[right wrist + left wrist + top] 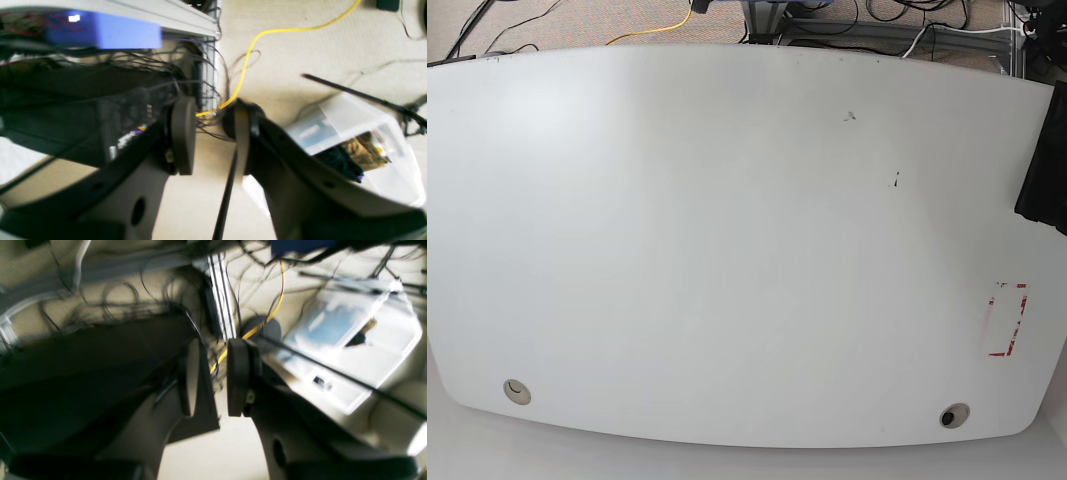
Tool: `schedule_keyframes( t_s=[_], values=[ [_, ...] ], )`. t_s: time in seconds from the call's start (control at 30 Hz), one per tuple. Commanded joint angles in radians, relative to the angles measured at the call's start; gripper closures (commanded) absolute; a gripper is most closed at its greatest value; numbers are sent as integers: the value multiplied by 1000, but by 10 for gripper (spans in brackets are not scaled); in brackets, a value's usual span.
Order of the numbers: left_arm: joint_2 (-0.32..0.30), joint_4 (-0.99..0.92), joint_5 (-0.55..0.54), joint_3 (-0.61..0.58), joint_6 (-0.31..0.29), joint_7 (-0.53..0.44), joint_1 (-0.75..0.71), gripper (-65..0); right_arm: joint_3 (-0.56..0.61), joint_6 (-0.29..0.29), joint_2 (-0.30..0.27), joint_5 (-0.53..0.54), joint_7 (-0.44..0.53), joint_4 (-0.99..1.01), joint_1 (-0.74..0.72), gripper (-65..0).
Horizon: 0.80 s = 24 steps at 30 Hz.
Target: Layout the t-shirt on the table in an organized manner, then fold the t-shirt properly
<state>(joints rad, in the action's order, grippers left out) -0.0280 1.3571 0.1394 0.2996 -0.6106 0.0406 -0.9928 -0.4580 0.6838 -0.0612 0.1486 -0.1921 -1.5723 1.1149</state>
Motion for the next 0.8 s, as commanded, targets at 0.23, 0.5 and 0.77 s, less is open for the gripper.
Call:
schedule_keyframes(
  t_s=[0.23,0.5,0.77],
  values=[
    [0,-275,76,2,-13,-3,205,-133,-3,14,-18,-132,47,315,-212,-187],
    [-2,-480,145,2,50,-6,378,-133,-3,14,-42,-211,113,573,-388,-187],
    [-5,-661,147,0,126,-6,524,-133,-3,14,-56,-272,187,754,-517,-187]
  ],
)
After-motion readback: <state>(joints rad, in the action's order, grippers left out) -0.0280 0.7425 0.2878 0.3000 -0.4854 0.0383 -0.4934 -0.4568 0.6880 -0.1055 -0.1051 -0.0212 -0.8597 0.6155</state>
